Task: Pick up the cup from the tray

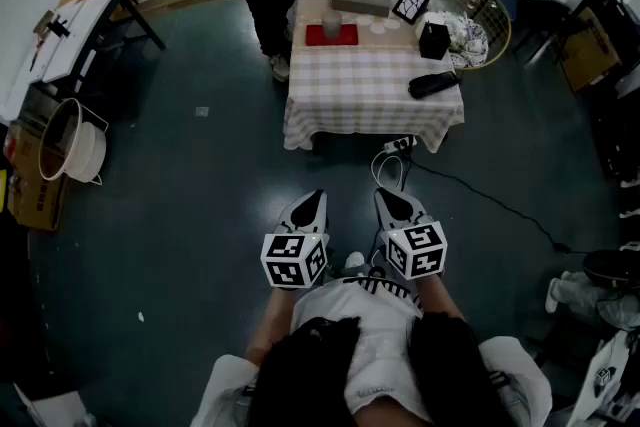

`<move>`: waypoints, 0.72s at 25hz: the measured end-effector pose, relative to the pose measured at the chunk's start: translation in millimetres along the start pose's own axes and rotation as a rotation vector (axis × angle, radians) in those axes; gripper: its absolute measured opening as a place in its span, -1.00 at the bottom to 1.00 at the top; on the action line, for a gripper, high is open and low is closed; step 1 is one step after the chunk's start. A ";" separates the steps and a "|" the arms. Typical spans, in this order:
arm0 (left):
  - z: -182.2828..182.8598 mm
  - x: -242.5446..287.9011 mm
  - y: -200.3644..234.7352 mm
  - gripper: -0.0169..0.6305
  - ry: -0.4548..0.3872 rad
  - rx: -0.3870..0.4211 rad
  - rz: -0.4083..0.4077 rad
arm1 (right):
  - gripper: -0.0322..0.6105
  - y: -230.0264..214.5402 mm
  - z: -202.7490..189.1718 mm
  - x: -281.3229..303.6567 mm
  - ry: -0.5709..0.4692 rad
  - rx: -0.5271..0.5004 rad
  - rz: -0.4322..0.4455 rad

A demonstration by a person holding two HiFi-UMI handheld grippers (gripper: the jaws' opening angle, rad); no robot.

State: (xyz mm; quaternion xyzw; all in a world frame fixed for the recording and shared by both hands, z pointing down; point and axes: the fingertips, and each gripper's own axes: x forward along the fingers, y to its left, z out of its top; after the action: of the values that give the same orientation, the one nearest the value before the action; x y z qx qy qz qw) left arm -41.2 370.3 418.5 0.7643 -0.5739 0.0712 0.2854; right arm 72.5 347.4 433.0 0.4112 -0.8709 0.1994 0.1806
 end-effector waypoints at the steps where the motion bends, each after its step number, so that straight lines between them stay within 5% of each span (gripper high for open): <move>1: 0.4 0.8 0.0 -0.93 -0.003 0.000 0.002 | -0.88 -0.7 0.0 0.5 0.000 -0.002 0.001; 18: -3.6 5.0 -12.4 -0.93 -0.012 -0.013 0.039 | -0.88 -16.7 1.3 -6.9 -0.036 0.022 0.045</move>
State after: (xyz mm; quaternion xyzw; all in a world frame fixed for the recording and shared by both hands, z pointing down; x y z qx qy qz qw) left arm -27.3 370.2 419.3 0.7514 -0.5909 0.0683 0.2855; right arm 89.6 341.5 431.9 0.3969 -0.8809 0.2055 0.1560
